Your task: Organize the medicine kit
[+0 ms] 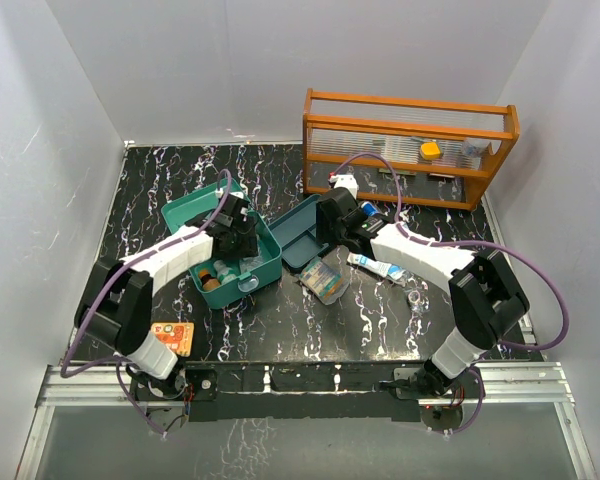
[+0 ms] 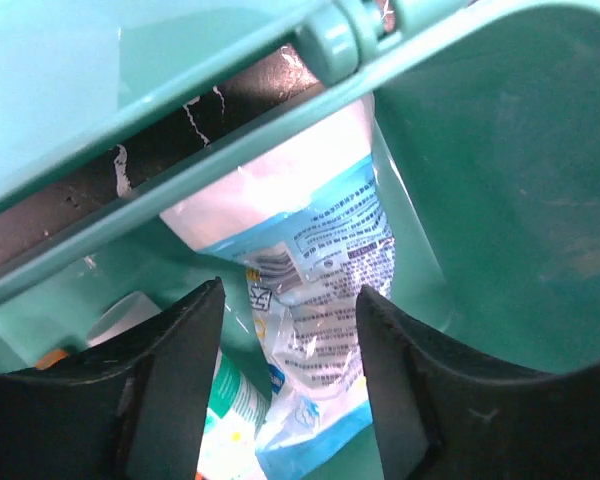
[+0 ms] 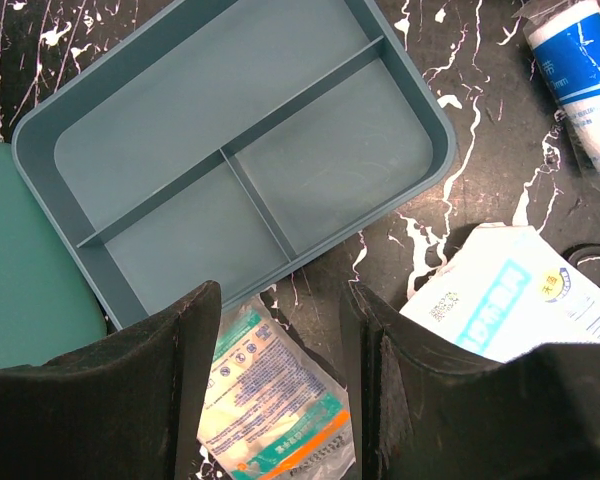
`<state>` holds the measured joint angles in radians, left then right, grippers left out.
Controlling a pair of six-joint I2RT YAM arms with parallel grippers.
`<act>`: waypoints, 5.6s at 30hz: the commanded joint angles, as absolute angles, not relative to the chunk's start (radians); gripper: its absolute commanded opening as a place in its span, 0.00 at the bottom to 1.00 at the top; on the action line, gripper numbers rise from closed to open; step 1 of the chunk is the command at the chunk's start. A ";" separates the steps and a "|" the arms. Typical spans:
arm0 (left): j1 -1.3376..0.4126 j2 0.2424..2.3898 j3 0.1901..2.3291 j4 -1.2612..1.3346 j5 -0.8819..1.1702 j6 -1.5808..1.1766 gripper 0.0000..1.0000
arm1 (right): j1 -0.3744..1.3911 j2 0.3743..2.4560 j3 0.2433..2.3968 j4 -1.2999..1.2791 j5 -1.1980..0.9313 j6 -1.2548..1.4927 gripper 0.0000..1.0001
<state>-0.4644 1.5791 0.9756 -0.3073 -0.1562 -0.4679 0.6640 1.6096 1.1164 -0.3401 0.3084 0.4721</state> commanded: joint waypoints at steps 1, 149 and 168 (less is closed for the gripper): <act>-0.468 1.467 1.024 -0.395 -0.156 -0.434 0.56 | 0.657 1.613 1.166 -0.316 0.311 0.465 0.49; -0.446 0.769 0.821 -0.217 0.387 -0.751 0.80 | 0.561 1.582 0.892 -0.262 -0.239 0.405 0.11; -0.463 0.904 0.664 0.127 0.512 -1.050 0.81 | 0.561 1.127 0.833 -0.082 -0.294 0.749 0.07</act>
<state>-0.4492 0.8528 0.6811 -0.0364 0.4728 -0.9569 0.5617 1.1748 0.8078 -0.2180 -0.2638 0.6369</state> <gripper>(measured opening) 0.800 0.066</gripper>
